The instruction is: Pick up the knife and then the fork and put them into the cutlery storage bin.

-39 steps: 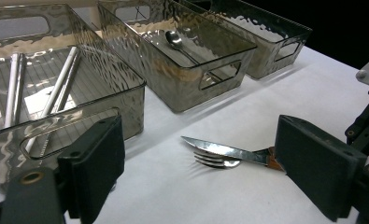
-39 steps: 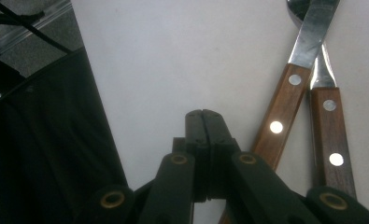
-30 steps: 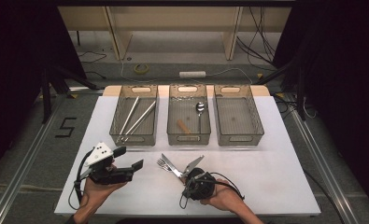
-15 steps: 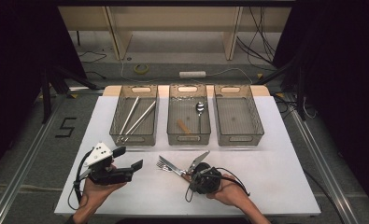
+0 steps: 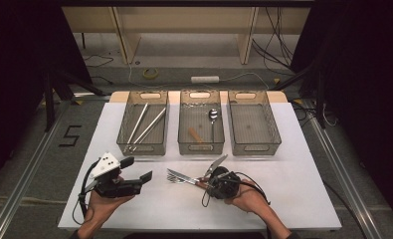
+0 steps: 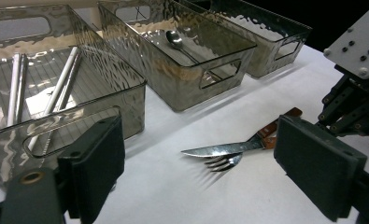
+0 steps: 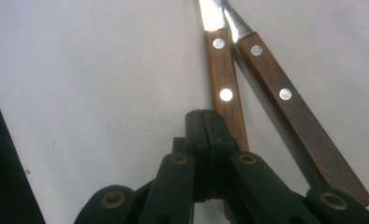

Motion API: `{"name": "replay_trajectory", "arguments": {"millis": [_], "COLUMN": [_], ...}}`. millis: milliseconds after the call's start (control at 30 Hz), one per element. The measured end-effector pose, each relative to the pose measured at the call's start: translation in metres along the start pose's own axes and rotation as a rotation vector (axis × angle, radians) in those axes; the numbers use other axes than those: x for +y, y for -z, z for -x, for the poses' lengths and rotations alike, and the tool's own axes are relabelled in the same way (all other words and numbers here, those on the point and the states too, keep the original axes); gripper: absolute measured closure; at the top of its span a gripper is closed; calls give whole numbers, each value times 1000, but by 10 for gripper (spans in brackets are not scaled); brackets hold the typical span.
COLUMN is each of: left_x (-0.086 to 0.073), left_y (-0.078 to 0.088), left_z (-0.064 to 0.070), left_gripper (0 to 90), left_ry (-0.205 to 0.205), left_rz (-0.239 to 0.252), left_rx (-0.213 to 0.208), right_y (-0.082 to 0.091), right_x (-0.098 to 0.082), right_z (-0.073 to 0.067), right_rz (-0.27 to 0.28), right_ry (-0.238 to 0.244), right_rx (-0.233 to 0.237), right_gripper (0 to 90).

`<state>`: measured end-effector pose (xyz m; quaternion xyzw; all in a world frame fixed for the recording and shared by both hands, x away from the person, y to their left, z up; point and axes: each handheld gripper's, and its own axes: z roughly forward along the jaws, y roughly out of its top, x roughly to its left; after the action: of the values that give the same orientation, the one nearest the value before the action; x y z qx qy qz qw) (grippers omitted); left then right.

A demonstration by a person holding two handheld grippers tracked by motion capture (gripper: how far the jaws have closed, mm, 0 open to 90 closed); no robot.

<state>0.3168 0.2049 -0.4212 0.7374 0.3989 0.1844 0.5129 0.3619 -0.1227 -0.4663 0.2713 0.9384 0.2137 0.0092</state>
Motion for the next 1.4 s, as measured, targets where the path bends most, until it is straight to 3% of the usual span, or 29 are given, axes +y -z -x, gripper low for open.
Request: {"name": "replay_trajectory", "arguments": {"millis": [233,267,367,533,633,800,1100,1400], "left_x": [0,0,-1,-1,-1,-1,-1,-1], "left_y": [0,0,0,1,0,0,1,1], "left_z": [0,0,0,0,0,0,0,0], "left_gripper": [161,161,161,161,161,161,161,161], "left_ry": [1,4,5,2,4,3,1,2], "left_rz": [0,2,0,-1,0,-1,0,-1], "left_rx": [2,2,3,4,4,5,4,4], "right_y": [1,4,11,15,13,7,-2,-8], "right_x": [4,5,10,22,26,30,33,35], "right_z": [3,2,0,1,3,4,9,10], "right_rz": [-29,-22,-11,-22,-41,-67,-96,-116], "right_ry": [17,20,40,57,55,63,61,61], "right_rx": [-11,-1,46,36,21,27,11,-16], "right_gripper": [900,873,671,496,446,439,571,637]}}
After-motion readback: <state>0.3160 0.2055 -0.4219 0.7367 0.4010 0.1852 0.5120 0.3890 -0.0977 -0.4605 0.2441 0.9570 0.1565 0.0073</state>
